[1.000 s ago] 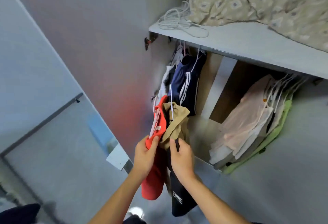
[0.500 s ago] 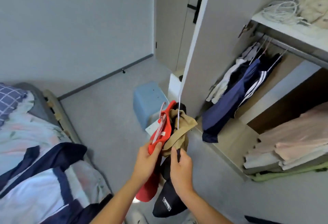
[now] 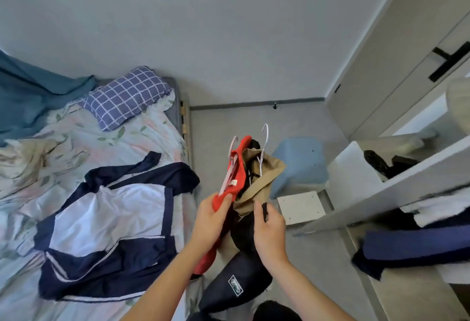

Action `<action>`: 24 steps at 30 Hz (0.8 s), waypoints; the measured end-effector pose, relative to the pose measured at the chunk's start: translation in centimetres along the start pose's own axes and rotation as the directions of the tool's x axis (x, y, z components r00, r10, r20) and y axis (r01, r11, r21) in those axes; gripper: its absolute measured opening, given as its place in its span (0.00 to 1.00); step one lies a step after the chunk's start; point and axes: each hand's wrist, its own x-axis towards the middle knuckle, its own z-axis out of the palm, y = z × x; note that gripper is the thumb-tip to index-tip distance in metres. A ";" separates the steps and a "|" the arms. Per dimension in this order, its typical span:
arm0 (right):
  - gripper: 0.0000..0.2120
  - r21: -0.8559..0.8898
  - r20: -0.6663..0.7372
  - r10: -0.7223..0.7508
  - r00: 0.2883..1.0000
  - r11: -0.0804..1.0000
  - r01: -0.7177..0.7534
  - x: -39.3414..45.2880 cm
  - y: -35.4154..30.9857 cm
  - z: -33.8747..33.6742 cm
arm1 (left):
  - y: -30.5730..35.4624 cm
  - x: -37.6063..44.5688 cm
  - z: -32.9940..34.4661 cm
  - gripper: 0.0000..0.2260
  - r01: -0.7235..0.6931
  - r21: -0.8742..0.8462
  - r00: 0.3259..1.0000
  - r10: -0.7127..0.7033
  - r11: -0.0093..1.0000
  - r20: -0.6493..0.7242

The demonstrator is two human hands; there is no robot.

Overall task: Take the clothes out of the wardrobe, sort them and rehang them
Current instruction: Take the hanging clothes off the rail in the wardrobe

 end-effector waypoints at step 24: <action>0.14 0.064 0.648 -0.245 0.722 0.961 0.268 8.9 -4.7 23.8 | -3.3 6.4 -18.7 0.20 0.114 -0.050 0.692 -0.115 0.992 -0.713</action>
